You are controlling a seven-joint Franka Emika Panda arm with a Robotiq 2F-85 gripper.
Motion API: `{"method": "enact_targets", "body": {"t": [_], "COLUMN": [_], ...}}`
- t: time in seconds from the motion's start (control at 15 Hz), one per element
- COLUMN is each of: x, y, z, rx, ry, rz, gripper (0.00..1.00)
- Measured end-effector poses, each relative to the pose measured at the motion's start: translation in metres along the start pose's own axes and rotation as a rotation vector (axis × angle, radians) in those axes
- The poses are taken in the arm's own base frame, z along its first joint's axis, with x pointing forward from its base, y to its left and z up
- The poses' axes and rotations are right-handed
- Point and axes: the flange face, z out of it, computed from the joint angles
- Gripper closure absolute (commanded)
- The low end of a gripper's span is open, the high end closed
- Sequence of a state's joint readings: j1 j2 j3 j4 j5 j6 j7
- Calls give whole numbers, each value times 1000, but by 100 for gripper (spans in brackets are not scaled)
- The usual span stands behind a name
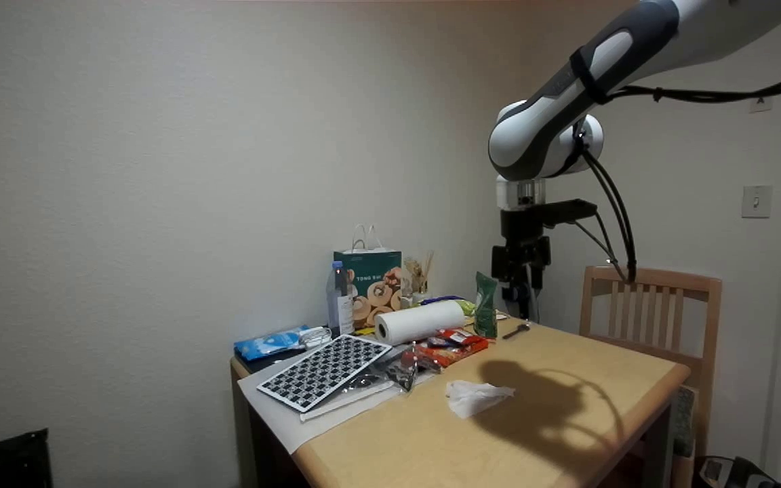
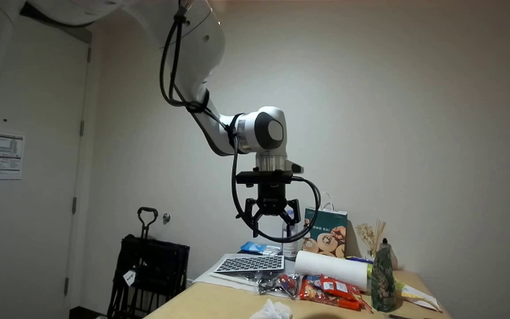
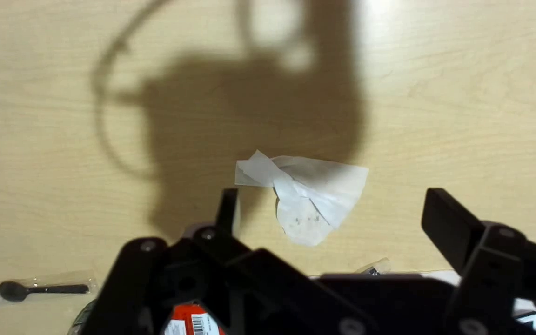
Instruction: Pick up the cloth from the table and throw it on the floor
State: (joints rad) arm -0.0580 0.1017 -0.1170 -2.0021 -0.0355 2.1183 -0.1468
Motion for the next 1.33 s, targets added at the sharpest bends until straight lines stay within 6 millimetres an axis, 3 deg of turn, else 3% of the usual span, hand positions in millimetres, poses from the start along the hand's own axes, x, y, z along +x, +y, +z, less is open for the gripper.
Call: {"method": "enact_targets", "body": {"t": [0.27,0.8,1.33], "x": [3,48,56], "y": [-3,-23,-20], "z": [10,118,120], "rx": [0,17,18], "ry": [-8,-146,-145], "rz": [-5,-163,-168], "gripper": [0,0,0]}}
